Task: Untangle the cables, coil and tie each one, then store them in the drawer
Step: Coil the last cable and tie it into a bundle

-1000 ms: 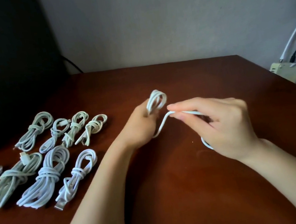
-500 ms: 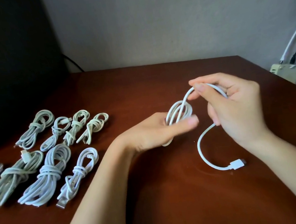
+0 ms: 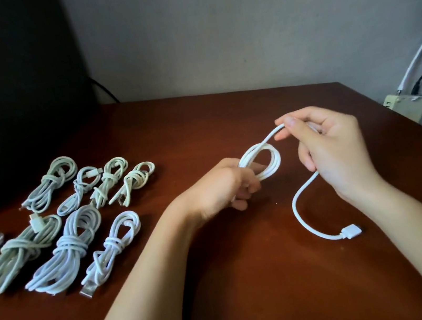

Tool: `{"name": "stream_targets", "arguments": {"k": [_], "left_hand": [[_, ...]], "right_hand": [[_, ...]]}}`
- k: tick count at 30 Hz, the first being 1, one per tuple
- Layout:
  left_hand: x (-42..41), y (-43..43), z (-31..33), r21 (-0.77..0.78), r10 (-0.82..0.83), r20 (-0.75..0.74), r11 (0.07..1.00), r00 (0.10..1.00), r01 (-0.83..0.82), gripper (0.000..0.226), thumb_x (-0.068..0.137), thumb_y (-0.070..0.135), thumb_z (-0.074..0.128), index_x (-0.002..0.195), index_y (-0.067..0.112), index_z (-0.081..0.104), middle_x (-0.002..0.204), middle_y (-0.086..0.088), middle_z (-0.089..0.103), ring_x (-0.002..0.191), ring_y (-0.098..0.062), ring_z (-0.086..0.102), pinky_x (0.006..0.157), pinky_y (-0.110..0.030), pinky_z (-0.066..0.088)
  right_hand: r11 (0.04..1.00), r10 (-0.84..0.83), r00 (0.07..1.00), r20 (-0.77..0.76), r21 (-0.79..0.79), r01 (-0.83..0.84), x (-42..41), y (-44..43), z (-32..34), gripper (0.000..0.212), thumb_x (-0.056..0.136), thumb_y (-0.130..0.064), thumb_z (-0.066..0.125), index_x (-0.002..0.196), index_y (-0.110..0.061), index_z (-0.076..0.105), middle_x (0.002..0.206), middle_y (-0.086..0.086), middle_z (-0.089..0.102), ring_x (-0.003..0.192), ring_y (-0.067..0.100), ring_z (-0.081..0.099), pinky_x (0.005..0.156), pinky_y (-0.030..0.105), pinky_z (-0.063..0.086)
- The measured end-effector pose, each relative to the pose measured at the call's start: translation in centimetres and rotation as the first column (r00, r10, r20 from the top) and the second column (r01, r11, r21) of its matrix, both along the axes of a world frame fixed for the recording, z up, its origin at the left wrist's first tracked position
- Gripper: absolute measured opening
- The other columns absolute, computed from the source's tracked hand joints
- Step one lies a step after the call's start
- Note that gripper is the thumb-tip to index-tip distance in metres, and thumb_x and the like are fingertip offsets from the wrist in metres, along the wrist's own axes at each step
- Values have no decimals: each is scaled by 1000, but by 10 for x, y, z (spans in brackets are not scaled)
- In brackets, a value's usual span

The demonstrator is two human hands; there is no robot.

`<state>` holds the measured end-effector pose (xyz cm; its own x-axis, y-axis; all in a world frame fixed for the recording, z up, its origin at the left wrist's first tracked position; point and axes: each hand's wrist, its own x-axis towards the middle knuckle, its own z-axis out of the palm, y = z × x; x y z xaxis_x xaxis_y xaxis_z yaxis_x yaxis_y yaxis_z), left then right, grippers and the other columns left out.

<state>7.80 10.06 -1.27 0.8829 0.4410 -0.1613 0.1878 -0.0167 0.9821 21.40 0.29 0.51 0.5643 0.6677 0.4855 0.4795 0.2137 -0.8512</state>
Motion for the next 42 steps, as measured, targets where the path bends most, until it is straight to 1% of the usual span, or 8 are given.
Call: {"name": "stream_targets", "arguments": {"k": [4,8,12,16,21,25,35,42], "left_hand": [[0,-4,2,-166,-33,68,985,997,44,24,94,5,37,110,1,54,59,-4,38,49,-8,24,44,-19,20],[-5,-7,7,-319,-226,86,917,970,241,27,90,11,42,107,-2,59,63,-5,38,54,-8,24,48,-19,19],[-3,-12,5,-406,-365,96,835,926,371,39,77,7,42,112,-2,56,67,-4,38,54,-7,28,47,-18,23],[-1,-17,6,-452,-343,198,799,918,397,28,72,1,39,96,8,53,64,-5,40,52,-8,28,47,-18,22],[-1,-15,7,-452,-279,261,810,924,373,23,73,-1,38,90,12,44,63,-6,41,53,-8,27,47,-19,22],[-1,-14,3,-471,-264,231,812,937,345,24,75,-1,40,94,14,40,65,-8,47,53,-9,31,47,-19,25],[-2,-14,5,-383,-321,118,859,940,341,28,67,0,40,91,11,49,64,-8,52,47,-8,32,44,-19,27],[-4,-13,5,-254,-339,34,907,940,336,32,98,31,41,96,10,65,60,2,29,53,-9,19,46,-21,17]], "right_hand": [[997,-40,967,252,-48,54,2,-3,1,13,93,-27,58,82,-31,65,72,-9,67,39,10,46,43,18,33],[982,124,991,49,-147,-116,-2,-3,4,12,88,-28,64,80,-19,62,63,14,62,33,13,41,38,20,32],[964,203,976,-75,-158,-212,-10,-4,5,28,70,-43,66,80,-17,60,67,9,69,32,11,43,34,18,32],[966,224,958,-178,-89,-242,-9,-5,8,22,72,-26,76,82,-14,61,70,10,72,37,15,43,36,17,32],[944,313,912,-265,-24,-330,-17,-8,14,27,72,-14,79,85,-14,55,69,13,65,36,4,45,42,18,40],[968,228,962,-148,-75,-241,-14,-6,11,23,75,-3,75,81,-12,55,52,3,61,36,7,48,42,15,39],[954,275,961,-38,-117,-277,-12,-8,8,25,72,-6,79,78,-13,55,57,12,62,42,19,53,42,20,41],[962,257,965,57,-115,-249,-13,-6,3,19,79,-10,74,78,-20,58,57,4,64,46,30,57,46,26,45]]}}
